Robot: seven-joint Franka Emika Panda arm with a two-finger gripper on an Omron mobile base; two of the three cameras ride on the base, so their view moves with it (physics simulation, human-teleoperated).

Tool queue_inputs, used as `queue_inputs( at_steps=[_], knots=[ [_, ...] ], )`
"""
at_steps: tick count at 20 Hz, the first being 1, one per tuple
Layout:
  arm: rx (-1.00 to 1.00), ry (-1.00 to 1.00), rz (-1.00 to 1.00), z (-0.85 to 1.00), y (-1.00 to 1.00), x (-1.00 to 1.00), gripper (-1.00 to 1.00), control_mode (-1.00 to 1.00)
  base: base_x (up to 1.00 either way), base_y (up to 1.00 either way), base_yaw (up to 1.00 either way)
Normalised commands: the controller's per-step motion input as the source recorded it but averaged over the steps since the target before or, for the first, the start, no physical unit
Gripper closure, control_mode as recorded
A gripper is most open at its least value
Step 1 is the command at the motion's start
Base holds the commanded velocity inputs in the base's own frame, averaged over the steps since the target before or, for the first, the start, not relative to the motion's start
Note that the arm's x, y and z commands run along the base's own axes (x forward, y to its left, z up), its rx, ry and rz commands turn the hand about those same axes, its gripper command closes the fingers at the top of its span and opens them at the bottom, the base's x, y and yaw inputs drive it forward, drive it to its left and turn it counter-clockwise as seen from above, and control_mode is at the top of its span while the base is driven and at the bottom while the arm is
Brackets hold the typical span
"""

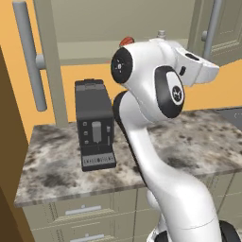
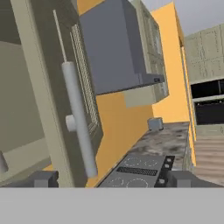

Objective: The dining table condiment station is running low on shaker. Refill the condiment station by opening the cabinet and taking the shaker from the cabinet and placing it on the dining table.

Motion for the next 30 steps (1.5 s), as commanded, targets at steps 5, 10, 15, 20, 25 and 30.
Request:
queue_inputs(
  at_steps=[5,10,15,20,25,30],
  knots=[
    [-0.01,0.07,-0.02,-0.05,0.01,0.24,-1.00,-1.00,0.00,0.00,0.00],
    [0.00,0.00,0.00,-0.07,-0.08,0.56,-1.00,-1.00,0.00,0.00,0.00],
    [0.00,0.00,0.00,-0.03,-0.13,0.69,-1.00,-1.00,0.00,0.00,0.00],
    [0.00,0.00,-0.01,0.00,-0.03,0.65,-1.00,-1.00,0.00,0.00,0.00],
    [0.00,0.00,-0.05,-0.02,-0.02,0.65,-1.00,-1.00,0.00,0.00,0.00],
    [0.00,0.00,-0.09,0.00,-0.23,0.50,-1.00,-1.00,0.00,0.00,0.00]
  ],
)
